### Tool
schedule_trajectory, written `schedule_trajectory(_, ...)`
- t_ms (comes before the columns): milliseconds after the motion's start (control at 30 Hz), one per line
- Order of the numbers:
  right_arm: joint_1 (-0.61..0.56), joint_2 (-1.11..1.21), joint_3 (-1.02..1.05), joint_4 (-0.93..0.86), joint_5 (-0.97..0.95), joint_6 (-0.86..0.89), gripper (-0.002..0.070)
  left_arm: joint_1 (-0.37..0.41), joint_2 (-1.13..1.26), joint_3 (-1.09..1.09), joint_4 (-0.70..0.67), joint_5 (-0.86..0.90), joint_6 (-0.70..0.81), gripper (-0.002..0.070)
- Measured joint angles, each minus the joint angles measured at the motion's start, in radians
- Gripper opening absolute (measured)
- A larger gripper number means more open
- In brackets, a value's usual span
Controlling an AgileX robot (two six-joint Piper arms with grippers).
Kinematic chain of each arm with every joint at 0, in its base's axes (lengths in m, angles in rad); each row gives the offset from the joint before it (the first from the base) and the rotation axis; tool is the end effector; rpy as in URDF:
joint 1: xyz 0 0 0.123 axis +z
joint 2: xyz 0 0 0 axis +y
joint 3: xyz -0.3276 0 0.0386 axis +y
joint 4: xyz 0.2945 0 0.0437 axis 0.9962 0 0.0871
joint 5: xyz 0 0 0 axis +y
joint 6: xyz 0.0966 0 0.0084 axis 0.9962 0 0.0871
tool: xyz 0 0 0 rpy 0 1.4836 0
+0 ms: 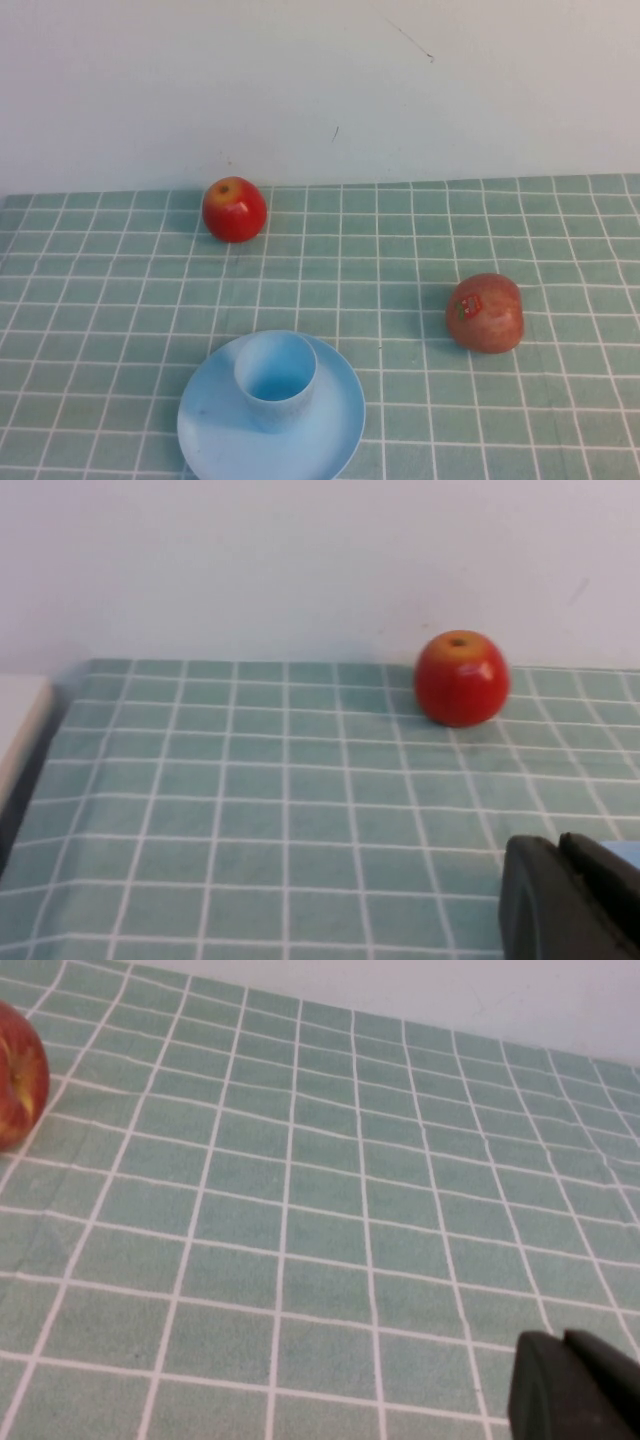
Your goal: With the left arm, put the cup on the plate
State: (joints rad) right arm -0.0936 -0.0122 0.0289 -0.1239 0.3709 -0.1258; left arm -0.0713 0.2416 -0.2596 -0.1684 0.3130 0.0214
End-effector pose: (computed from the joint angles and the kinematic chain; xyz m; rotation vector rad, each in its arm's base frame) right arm 0.0591 -0.0099 0.1679 -0.1075 1.8742 -0.2727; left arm 0.0791 -0.0107 0.2682 -0.0228 1.7783 -0.1976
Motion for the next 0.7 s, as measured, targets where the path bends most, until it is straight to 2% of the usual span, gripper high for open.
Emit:
schedule_trajectory(167,0.0,0.0,0.0,0.0,0.0,0.0,-0.0002,0.12,-0.168,0.195,0.012,-0.042,0.0,0.0003)
schedule_trajectory(267,0.0,0.0,0.0,0.0,0.0,0.0,-0.0002,0.162,-0.231,0.262,-0.009,-0.052,0.0,0.0002)
schedule_trajectory(467,0.0,0.0,0.0,0.0,0.0,0.0,-0.0002,0.171,-0.253,0.282,-0.022,0.029,0.0,0.0001)
schedule_trajectory(700,0.0,0.0,0.0,0.0,0.0,0.0,-0.0002,0.171,-0.253,0.282,-0.027,0.039,0.0,0.0)
